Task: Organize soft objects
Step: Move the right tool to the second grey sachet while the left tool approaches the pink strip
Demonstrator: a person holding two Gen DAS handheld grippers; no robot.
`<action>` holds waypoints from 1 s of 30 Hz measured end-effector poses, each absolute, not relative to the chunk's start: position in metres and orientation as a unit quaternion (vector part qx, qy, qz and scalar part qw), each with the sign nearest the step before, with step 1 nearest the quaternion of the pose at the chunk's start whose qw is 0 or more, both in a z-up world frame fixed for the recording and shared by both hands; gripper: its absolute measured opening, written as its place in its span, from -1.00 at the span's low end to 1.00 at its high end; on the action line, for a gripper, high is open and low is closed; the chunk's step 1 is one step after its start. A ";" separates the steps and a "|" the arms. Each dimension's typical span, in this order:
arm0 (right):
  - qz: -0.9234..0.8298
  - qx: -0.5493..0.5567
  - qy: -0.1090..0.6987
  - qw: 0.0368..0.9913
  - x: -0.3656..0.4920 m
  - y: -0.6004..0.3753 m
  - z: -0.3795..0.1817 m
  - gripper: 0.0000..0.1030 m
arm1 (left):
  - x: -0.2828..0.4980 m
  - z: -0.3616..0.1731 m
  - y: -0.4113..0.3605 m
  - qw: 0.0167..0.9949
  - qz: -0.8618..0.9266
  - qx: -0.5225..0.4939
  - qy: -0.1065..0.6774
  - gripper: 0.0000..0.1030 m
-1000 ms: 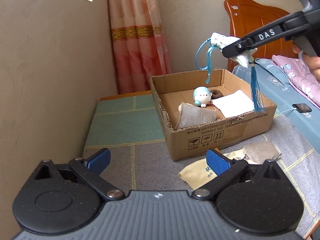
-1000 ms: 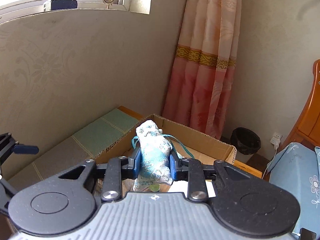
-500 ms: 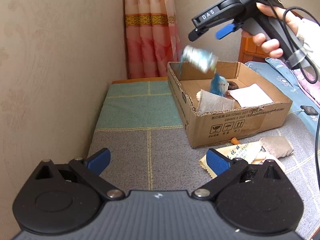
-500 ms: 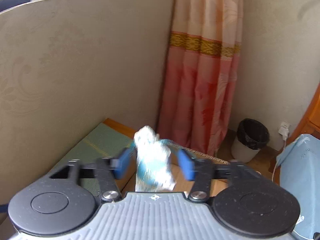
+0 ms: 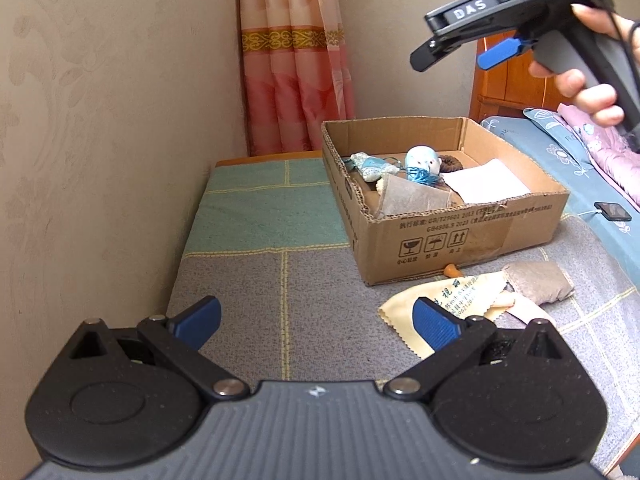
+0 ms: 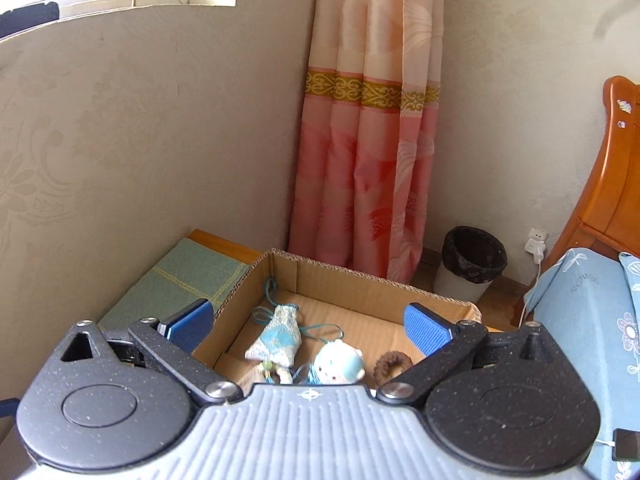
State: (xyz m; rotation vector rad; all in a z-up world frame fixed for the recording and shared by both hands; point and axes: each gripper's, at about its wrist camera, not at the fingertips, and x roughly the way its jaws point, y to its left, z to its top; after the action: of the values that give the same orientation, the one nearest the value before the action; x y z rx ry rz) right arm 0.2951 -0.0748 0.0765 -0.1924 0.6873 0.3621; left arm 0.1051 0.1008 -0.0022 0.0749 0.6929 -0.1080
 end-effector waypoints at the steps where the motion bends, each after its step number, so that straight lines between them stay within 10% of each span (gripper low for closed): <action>1: 0.180 -0.093 0.331 0.922 0.286 -0.078 0.079 1.00 | 0.104 -0.002 0.099 0.938 -0.053 0.038 0.340 0.98; 30: 0.058 -0.074 0.393 0.915 0.161 -0.161 -0.036 1.00 | 0.088 -0.007 0.050 0.924 -0.096 0.092 0.358 0.98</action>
State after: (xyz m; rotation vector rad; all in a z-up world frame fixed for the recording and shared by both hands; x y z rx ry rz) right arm 0.1614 -0.1614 -0.0363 -0.1516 0.8097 0.1196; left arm 0.0881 0.0498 -0.0069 0.1897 0.7340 -0.1973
